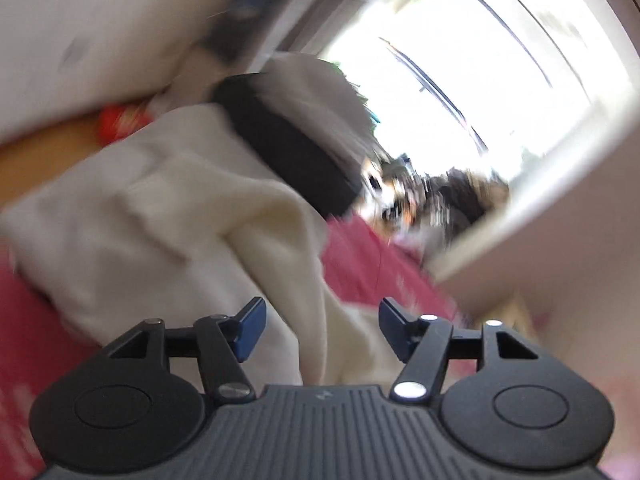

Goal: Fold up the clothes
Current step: 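Grasp the other sweater sleeve cuff with the left tool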

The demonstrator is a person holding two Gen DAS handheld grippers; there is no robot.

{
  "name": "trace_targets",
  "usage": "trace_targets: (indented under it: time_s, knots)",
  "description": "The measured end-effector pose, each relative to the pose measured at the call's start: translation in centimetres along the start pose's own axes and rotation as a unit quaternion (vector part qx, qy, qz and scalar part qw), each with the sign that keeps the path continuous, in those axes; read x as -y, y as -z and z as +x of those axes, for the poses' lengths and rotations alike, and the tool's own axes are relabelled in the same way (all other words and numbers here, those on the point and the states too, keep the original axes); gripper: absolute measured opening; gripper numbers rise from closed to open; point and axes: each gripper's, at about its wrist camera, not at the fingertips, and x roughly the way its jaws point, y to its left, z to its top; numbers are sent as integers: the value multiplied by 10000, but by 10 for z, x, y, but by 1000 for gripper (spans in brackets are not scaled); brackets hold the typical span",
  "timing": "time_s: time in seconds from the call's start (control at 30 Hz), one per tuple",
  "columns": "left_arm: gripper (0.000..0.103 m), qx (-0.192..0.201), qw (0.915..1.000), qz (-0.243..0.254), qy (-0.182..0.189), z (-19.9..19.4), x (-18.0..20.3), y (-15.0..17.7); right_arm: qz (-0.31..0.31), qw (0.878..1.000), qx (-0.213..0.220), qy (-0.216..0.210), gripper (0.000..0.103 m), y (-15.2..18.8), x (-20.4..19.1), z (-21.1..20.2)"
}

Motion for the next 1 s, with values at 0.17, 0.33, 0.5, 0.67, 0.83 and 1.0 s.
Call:
trace_targets:
  time_s: [0.17,0.33,0.5,0.67,0.83,1.0]
  knots:
    - [64,191,9877,-1555,10,-14,-37,-41,-8,9999,-103,15,26,7,-9,1]
    - [64,253,9766,-2138,29,-1,-52,-47,-80,9997,-200,62,29,13,-15,0]
    - [59,373,9640,-2632,43,4,-63,-52,-50,9996,-251,109,31,16,-15,4]
    - [34,588,9544,-2921,-157,-1,-69,-55,-115,9995,-257,115,35,18,-18,6]
    - [7,679,9480,-3012,-769,1,-74,-60,-166,9995,-257,103,41,19,-22,7]
    - [5,1133,9637,-2063,-1263,-8,-47,-70,-278,9992,-248,141,41,20,-25,6]
